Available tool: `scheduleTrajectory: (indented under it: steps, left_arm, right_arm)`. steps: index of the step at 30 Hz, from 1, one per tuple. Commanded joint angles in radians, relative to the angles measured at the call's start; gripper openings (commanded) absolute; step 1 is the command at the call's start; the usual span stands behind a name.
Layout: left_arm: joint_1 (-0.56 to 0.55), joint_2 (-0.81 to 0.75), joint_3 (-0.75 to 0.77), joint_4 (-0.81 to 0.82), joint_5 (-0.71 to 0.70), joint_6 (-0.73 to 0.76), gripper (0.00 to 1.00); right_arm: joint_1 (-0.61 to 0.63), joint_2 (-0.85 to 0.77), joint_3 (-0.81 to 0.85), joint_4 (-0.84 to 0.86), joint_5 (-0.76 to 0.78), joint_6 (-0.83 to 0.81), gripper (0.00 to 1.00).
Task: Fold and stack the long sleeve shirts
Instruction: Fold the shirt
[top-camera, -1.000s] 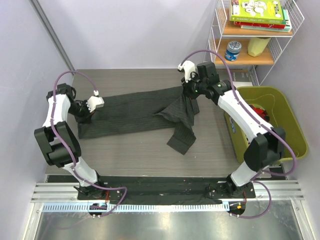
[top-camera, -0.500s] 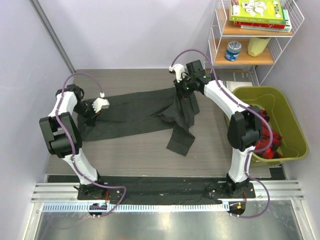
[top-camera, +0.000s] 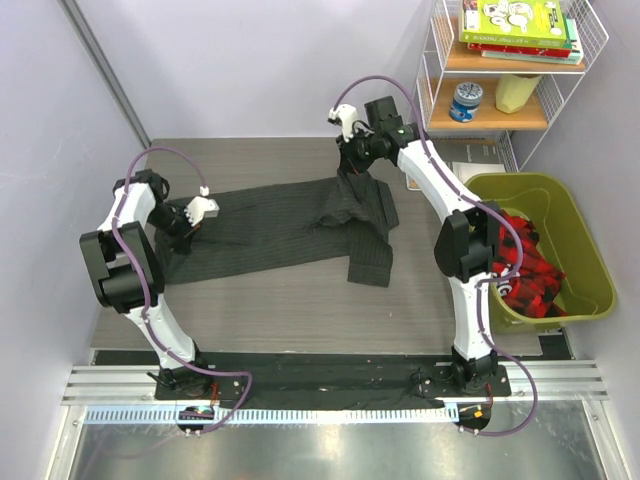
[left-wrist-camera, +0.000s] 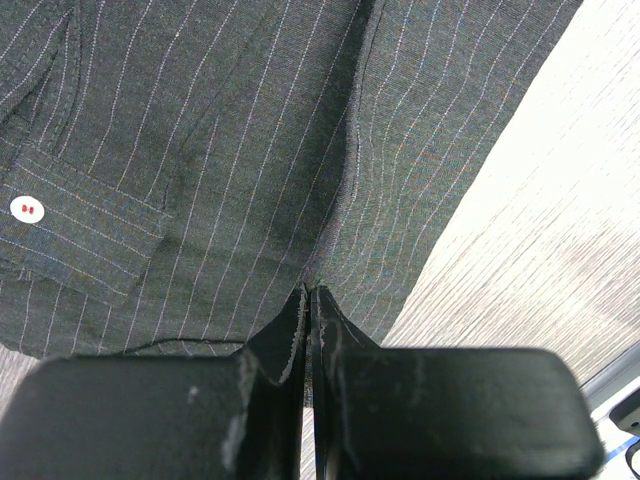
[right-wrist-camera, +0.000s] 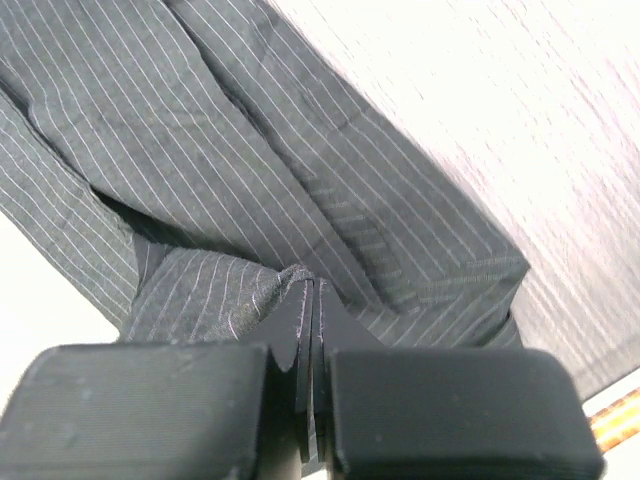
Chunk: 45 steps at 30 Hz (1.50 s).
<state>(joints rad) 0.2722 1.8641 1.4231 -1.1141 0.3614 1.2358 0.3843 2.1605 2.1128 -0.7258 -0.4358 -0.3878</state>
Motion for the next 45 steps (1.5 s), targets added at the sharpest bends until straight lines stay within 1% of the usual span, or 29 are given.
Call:
scheduleTrajectory:
  steps: [1,8,11,12,15,17,18,19,20,21,22,23,24,25,26,27,28,31,32,35,36,37,38,40,44,45]
  left_arm:
    - [-0.004,0.006,0.031,0.016,0.007,-0.018,0.0]
    - [-0.004,0.0,0.016,0.036,0.002,-0.036,0.0]
    - [-0.004,0.004,0.014,0.071,0.001,-0.084,0.0]
    - [-0.002,0.006,0.016,0.101,0.001,-0.102,0.0]
    - [-0.002,0.02,0.02,0.137,-0.016,-0.171,0.01]
    - [-0.002,0.032,0.019,0.183,-0.036,-0.222,0.01]
    - [-0.002,0.035,0.023,0.191,-0.045,-0.235,0.02]
    - [-0.001,0.038,0.023,0.21,-0.07,-0.252,0.06]
    - [-0.002,0.043,0.026,0.208,-0.082,-0.265,0.21]
    - [0.001,0.044,0.039,0.195,-0.087,-0.263,0.26]
    - [0.004,0.043,0.043,0.157,-0.09,-0.253,0.3]
    - [0.008,0.029,0.046,0.146,-0.085,-0.249,0.38]
    - [0.019,0.02,0.053,0.128,-0.076,-0.242,0.41]
    - [0.022,0.009,0.06,0.105,-0.049,-0.227,0.43]
    - [0.022,-0.018,0.065,0.056,-0.036,-0.216,0.51]
    - [0.016,-0.037,0.06,0.051,-0.026,-0.22,0.53]
    - [0.01,-0.058,0.054,0.048,-0.003,-0.226,0.54]
    - [-0.056,-0.12,-0.004,0.075,-0.005,-0.257,0.57]
    - [-0.103,-0.129,-0.022,0.103,-0.021,-0.271,0.57]
    - [-0.177,-0.129,-0.079,0.143,-0.065,-0.326,0.57]
    - [-0.185,-0.117,-0.101,0.184,-0.074,-0.341,0.57]
    - [-0.189,-0.106,-0.111,0.198,-0.081,-0.366,0.57]
    - [-0.191,-0.096,-0.125,0.212,-0.084,-0.374,0.56]
    - [-0.191,-0.06,-0.138,0.237,-0.098,-0.375,0.56]
    - [-0.194,-0.031,-0.202,0.273,-0.124,-0.348,0.54]
    - [-0.192,-0.029,-0.214,0.283,-0.134,-0.345,0.53]
  right_arm:
    - [0.018,0.053,0.091,-0.041,-0.043,-0.052,0.01]
    - [0.024,0.12,0.122,-0.029,-0.015,-0.077,0.01]
    - [0.028,0.139,0.124,-0.011,0.015,-0.071,0.02]
    - [0.033,0.153,0.124,-0.006,0.032,-0.066,0.04]
    - [0.039,0.173,0.137,0.016,0.057,-0.023,0.05]
    - [0.039,0.176,0.16,0.014,0.084,-0.005,0.12]
    - [0.039,0.174,0.167,0.008,0.103,-0.003,0.19]
    - [0.039,0.162,0.165,0.003,0.142,-0.009,0.24]
    - [0.036,0.153,0.165,-0.02,0.166,-0.02,0.28]
    - [0.033,0.144,0.165,-0.036,0.181,-0.034,0.39]
    - [0.019,0.125,0.17,-0.056,0.189,-0.039,0.43]
    - [0.012,0.11,0.168,-0.101,0.187,-0.043,0.47]
    - [0.001,0.098,0.167,-0.122,0.183,-0.043,0.56]
    - [-0.018,0.075,0.165,-0.145,0.178,-0.046,0.62]
    - [-0.027,0.065,0.165,-0.194,0.16,-0.048,0.65]
    - [-0.038,0.056,0.162,-0.217,0.152,-0.049,0.68]
    - [-0.056,0.041,0.147,-0.254,0.146,-0.048,0.69]
    - [-0.085,0.029,0.089,-0.302,0.109,-0.037,0.68]
    - [-0.099,0.035,0.073,-0.313,0.082,-0.031,0.67]
    - [-0.11,0.07,0.052,-0.372,0.04,-0.019,0.58]
    - [-0.11,0.078,0.043,-0.377,0.031,-0.013,0.58]
    - [-0.11,0.085,0.018,-0.376,0.023,-0.01,0.57]
    - [-0.11,0.091,0.006,-0.363,0.017,0.012,0.56]
    - [-0.104,0.117,-0.019,-0.334,0.003,0.032,0.56]
    - [-0.085,0.176,-0.046,-0.308,0.031,0.036,0.49]
    - [-0.076,0.182,-0.075,-0.299,0.038,0.033,0.48]
